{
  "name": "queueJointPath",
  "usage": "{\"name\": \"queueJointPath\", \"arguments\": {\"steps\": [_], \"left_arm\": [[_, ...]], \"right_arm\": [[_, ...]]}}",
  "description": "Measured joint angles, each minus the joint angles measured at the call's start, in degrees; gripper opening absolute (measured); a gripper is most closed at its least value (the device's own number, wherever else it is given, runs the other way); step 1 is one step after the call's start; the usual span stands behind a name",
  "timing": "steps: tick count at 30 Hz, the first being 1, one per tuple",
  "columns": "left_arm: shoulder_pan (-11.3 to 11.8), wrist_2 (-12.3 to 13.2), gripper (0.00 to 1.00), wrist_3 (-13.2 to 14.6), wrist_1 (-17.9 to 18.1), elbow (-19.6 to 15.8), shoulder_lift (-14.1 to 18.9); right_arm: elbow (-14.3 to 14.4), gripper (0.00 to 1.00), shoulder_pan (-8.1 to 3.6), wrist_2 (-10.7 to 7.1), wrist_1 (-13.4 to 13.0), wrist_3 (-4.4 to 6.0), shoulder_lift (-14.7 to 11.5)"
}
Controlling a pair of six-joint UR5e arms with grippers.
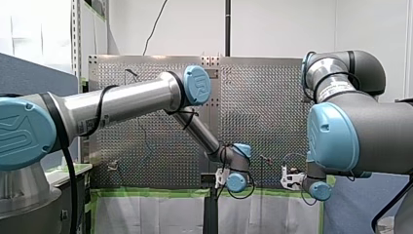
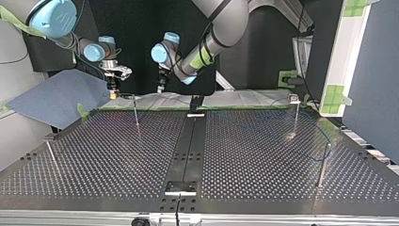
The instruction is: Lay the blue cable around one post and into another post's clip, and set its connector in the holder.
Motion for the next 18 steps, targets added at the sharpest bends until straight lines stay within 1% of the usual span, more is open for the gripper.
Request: {"name": "queueJointPath", "arguments": {"steps": [7, 12, 18], "left_arm": [[1.0, -0.4, 0.73, -0.1, -0.4, 0.8, -0.5], [1.7, -0.5, 0.73, -0.2, -1.9, 2.8, -2.5], [2.6, -0.9, 0.73, -0.3, -4.9, 5.7, -5.5]], "right_arm": [[0.0, 0.08, 0.19, 0.0, 0.2, -0.05, 0.0], [0.0, 0.08, 0.25, 0.0, 0.2, -0.07, 0.0], [0.0, 0.08, 0.28, 0.0, 0.1, -0.05, 0.0]]}}
